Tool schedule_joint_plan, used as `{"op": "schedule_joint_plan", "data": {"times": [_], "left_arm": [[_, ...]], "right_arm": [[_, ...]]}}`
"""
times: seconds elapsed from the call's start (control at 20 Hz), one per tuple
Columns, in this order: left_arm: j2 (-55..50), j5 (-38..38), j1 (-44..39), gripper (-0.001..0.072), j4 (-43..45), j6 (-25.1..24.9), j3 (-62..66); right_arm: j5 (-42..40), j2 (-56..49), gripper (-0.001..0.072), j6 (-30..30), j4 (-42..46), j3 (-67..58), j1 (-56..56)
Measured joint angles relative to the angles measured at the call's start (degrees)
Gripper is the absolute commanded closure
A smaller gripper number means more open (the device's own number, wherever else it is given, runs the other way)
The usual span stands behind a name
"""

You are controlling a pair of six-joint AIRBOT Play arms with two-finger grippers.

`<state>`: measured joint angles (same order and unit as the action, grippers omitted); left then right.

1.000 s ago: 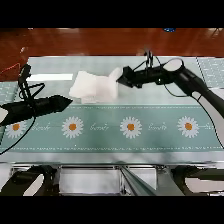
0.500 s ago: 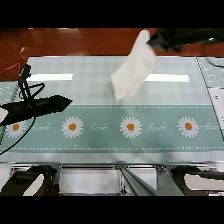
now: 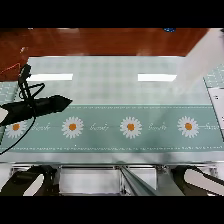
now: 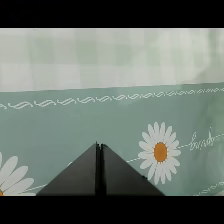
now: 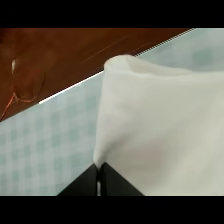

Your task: Fold the shirts.

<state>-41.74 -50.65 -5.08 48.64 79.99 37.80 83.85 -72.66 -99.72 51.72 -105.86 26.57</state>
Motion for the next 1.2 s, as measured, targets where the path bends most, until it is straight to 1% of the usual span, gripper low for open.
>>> {"op": "schedule_joint_plan", "data": {"times": [0.2, 0.35, 0.55, 0.7, 0.75, 0.8, 0.85, 0.95, 1.1, 1.15, 1.2], "left_arm": [[0.0, 0.0, 0.0, 0.0683, 0.0, -0.5, 0.0], [0.0, 0.1, 0.0, 0.0683, 0.0, -1.8, 0.0], [0.0, 0.9, 0.0, 0.0683, 0.0, -2.7, 0.0], [0.0, 1.6, 0.0, 0.0683, 0.0, -3.4, 0.0], [0.0, 1.8, 0.0, 0.0683, 0.0, -3.5, 0.0], [0.0, 1.9, 0.0, 0.0683, 0.0, -3.6, 0.0], [0.0, 1.9, 0.0, 0.0683, 0.0, -3.7, 0.0], [0.0, 2.3, 0.0, 0.0683, 0.0, -4.0, 0.0], [-0.2, 3.2, 0.1, 0.0683, 0.0, -4.3, 0.1], [-0.4, 4.0, 0.2, 0.0683, 0.0, -4.4, 0.5], [-0.9, 4.5, 0.6, 0.0683, 0.0, -4.5, 1.3]], "right_arm": [[8.1, 4.4, 0.0694, -2.2, 5.2, 0.9, 11.0], [13.0, 8.9, 0.0694, -3.3, 8.9, 5.7, 19.6], [17.6, 17.3, 0.0692, -3.2, 14.2, 18.8, 33.0], [20.1, 23.5, 0.0687, -0.9, 20.4, 29.6, 43.7], [20.7, 25.2, 0.0589, -0.6, 22.8, 32.6, 46.7], [21.0, 26.8, 0.0386, -0.6, 25.2, 35.5, 49.1], [21.3, 28.2, 0.0301, -0.6, 27.5, 37.8, 50.8], [21.4, 30.0, 0.0301, -0.7, 31.5, 41.4, 52.8], [20.0, 31.1, 0.0312, -0.6, 34.6, 43.6, 52.4], [18.9, 31.3, 0.0364, -0.6, 35.0, 44.0, 51.7], [17.1, 31.4, 0.0474, -0.6, 34.5, 44.0, 50.7]]}}
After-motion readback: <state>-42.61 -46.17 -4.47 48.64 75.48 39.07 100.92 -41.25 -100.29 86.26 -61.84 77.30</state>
